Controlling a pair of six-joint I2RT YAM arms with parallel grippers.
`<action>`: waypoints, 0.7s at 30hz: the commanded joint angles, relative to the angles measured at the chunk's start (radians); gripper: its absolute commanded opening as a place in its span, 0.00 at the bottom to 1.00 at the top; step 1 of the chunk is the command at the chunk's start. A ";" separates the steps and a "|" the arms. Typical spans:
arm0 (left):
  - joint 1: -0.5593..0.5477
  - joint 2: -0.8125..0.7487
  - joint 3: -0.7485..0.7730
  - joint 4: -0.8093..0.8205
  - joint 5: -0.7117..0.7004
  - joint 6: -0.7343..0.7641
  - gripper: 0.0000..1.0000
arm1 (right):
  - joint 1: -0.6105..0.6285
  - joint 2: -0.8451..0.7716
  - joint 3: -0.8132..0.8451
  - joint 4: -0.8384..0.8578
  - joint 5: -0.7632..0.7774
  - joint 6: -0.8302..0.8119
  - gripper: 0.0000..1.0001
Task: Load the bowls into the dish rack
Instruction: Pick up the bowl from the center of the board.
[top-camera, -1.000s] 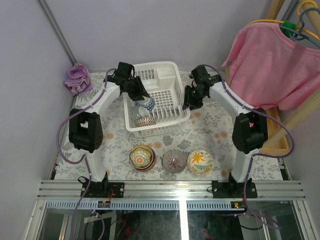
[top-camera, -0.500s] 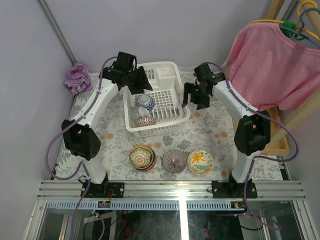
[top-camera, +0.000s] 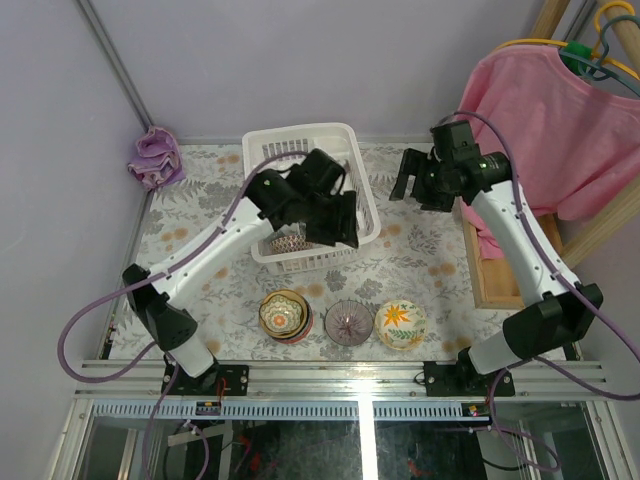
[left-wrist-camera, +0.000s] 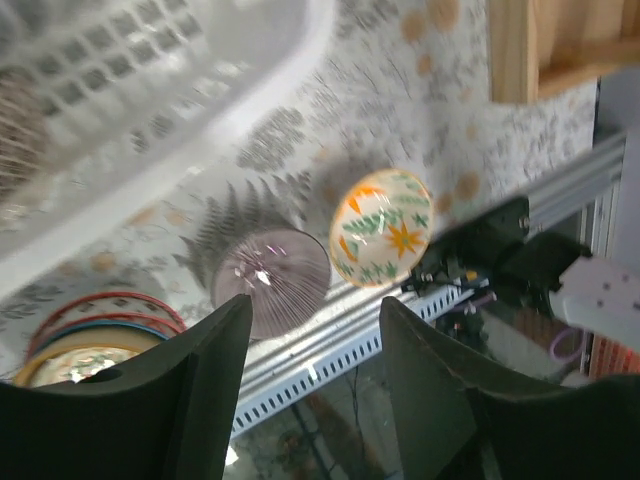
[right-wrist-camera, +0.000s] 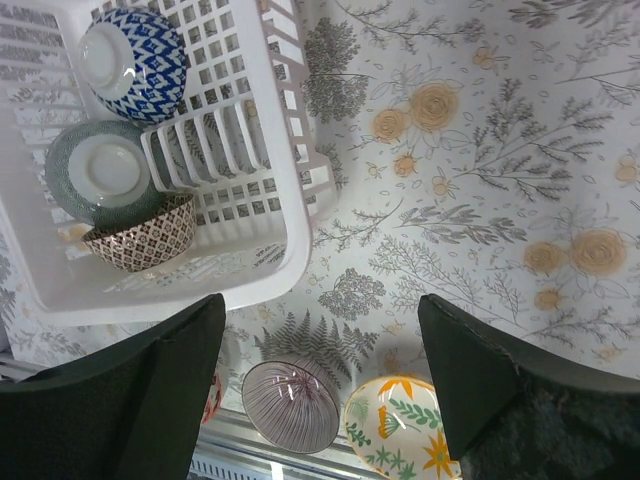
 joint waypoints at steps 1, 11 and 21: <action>-0.105 0.012 0.000 0.014 0.080 -0.030 0.54 | -0.025 -0.082 0.010 -0.072 0.048 0.043 0.85; -0.255 0.207 0.012 0.119 0.167 0.044 0.54 | -0.122 -0.179 0.079 -0.160 0.053 0.057 0.84; -0.314 0.372 0.051 0.176 0.148 0.094 0.54 | -0.159 -0.259 0.080 -0.220 0.058 0.055 0.83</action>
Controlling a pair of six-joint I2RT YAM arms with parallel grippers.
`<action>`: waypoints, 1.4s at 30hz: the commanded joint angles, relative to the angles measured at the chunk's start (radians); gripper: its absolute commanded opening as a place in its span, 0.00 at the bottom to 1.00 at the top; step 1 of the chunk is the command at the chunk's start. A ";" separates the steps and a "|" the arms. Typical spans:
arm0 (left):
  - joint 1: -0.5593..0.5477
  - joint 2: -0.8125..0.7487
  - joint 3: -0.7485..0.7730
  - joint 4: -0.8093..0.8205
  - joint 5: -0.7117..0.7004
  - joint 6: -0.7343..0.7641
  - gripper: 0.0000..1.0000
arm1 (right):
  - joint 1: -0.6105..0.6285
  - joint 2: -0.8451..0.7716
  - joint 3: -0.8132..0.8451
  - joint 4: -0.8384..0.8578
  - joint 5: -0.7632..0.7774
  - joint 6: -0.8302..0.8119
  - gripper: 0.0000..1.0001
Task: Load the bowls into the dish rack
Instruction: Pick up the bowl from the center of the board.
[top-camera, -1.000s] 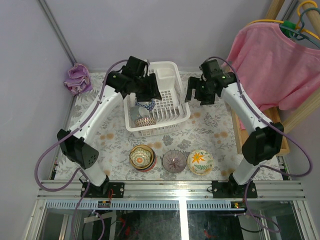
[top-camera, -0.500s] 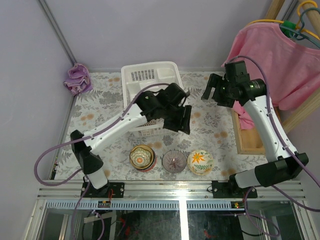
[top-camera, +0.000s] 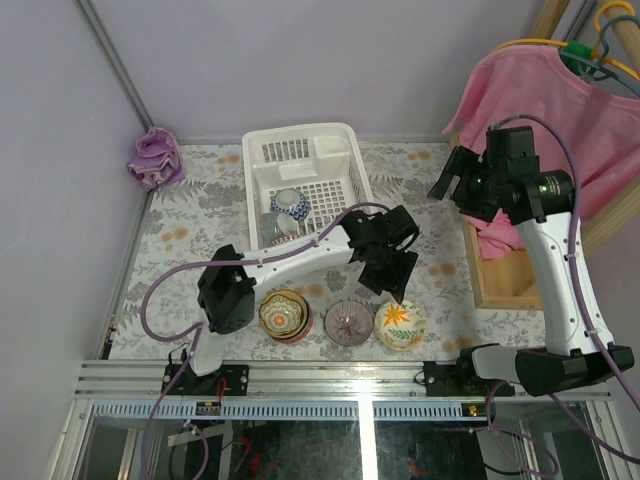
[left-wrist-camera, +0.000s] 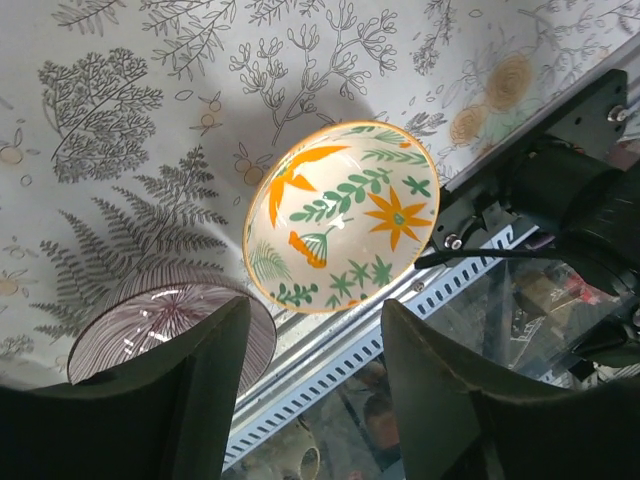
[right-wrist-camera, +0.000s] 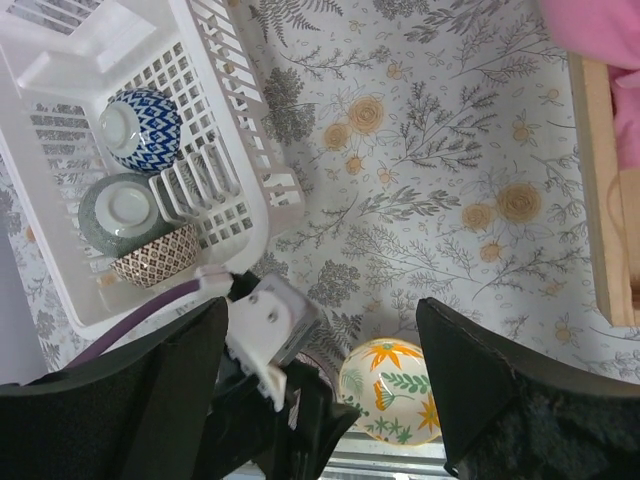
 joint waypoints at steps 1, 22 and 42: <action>-0.031 0.034 0.027 0.052 0.055 0.036 0.54 | -0.019 -0.049 0.040 -0.060 0.009 0.000 0.83; -0.193 0.110 -0.080 0.198 0.012 0.060 0.54 | -0.029 -0.166 0.027 -0.070 -0.010 0.004 0.83; -0.235 0.133 -0.135 0.254 -0.038 0.115 0.54 | -0.028 -0.188 0.040 -0.095 -0.006 0.019 0.83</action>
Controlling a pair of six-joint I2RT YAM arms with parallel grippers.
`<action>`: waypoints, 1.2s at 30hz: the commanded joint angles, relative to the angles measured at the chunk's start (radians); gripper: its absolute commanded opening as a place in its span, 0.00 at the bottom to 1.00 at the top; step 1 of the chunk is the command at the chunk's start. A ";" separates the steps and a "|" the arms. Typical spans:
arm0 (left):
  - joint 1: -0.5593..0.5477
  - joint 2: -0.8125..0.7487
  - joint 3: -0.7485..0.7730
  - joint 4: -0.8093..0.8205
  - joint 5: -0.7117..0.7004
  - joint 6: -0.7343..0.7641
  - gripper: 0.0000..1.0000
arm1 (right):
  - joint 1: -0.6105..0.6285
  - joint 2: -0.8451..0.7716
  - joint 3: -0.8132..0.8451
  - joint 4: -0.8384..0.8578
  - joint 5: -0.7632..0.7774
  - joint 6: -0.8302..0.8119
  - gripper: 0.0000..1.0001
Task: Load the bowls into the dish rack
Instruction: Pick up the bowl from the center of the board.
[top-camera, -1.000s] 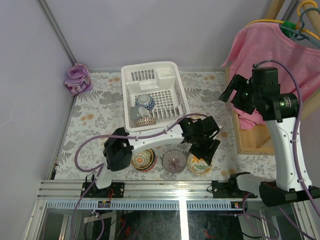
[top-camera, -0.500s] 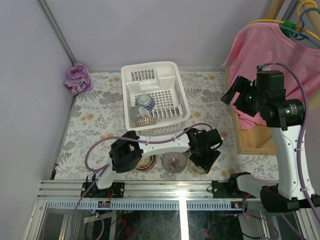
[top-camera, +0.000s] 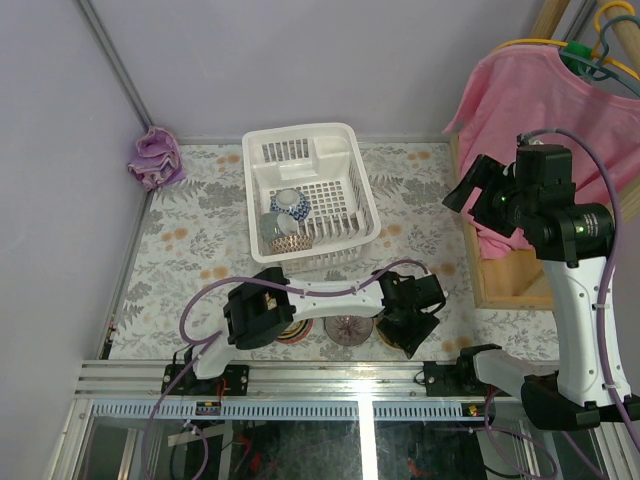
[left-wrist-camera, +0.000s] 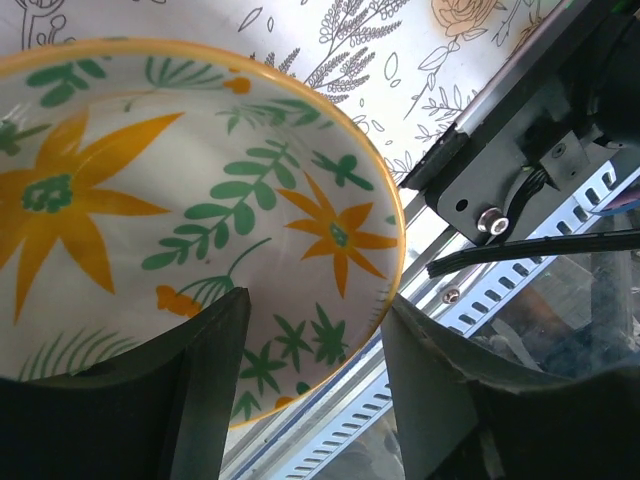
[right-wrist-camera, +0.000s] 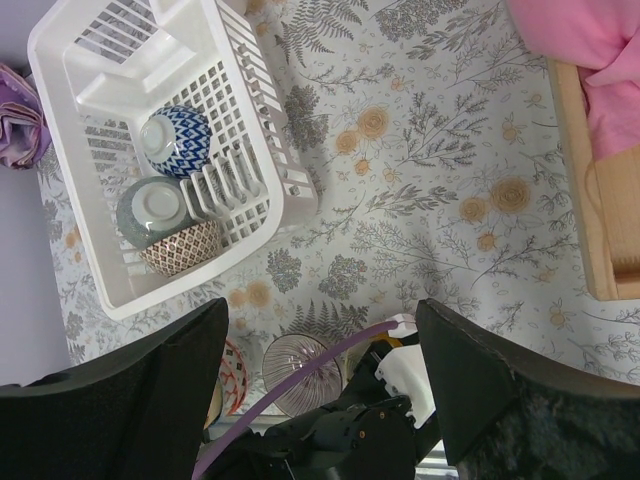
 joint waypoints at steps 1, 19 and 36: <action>-0.007 -0.016 0.001 0.031 -0.006 0.038 0.54 | -0.006 -0.010 0.023 -0.023 -0.012 0.008 0.83; -0.011 -0.007 0.046 0.000 -0.260 0.089 0.01 | -0.006 0.057 0.012 0.041 -0.024 0.004 0.81; 0.217 -0.162 0.196 0.019 -0.035 0.040 0.00 | -0.006 0.137 0.208 -0.024 0.073 -0.011 0.81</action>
